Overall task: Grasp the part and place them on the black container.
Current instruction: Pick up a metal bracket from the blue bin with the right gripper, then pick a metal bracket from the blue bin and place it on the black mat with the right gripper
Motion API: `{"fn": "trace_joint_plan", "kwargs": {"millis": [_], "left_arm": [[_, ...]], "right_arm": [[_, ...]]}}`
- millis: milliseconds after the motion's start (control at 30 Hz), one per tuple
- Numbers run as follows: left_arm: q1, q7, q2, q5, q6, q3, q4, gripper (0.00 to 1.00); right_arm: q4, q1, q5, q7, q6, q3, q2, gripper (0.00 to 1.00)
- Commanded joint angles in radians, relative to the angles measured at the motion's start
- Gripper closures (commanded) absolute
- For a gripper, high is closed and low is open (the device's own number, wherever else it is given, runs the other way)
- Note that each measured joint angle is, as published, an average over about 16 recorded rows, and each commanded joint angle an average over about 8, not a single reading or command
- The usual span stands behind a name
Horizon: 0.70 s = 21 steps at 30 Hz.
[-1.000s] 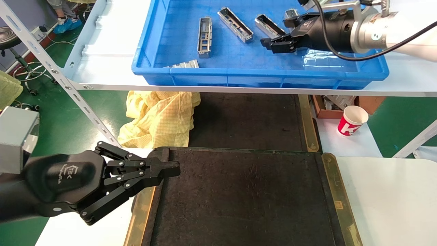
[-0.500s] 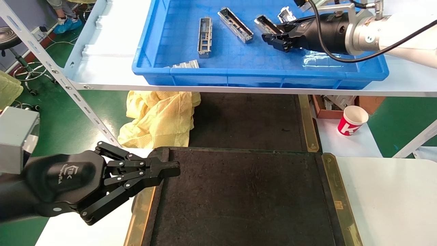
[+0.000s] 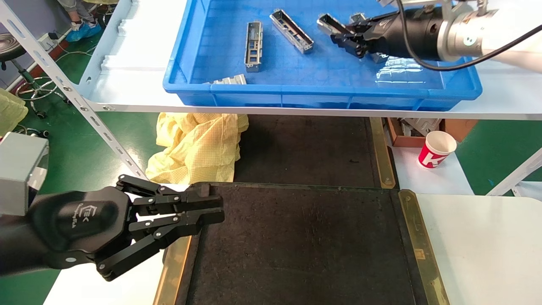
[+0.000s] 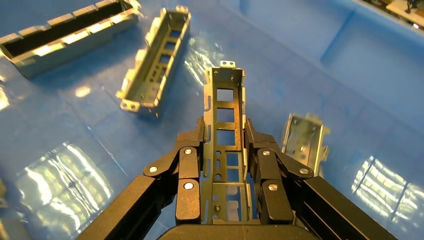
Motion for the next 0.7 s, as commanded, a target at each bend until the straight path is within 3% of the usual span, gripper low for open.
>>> {"fn": "trace_joint_plan", "kwargs": {"millis": [33,267,700], "left_arm": [[0.000,0.000,0.000,0.000,0.000,0.000,0.000,0.00],[0.000,0.000,0.000,0.000,0.000,0.000,0.000,0.00],[0.000,0.000,0.000,0.000,0.000,0.000,0.000,0.00]], "right_arm": [[0.002,0.006,0.003,-0.001,-0.008,0.002,0.003,1.00],[0.019,0.045,0.012,-0.025,-0.139,0.007,0.050,1.00],[0.053,0.118,0.007,-0.087,-0.576,-0.002,0.175,1.00]]}}
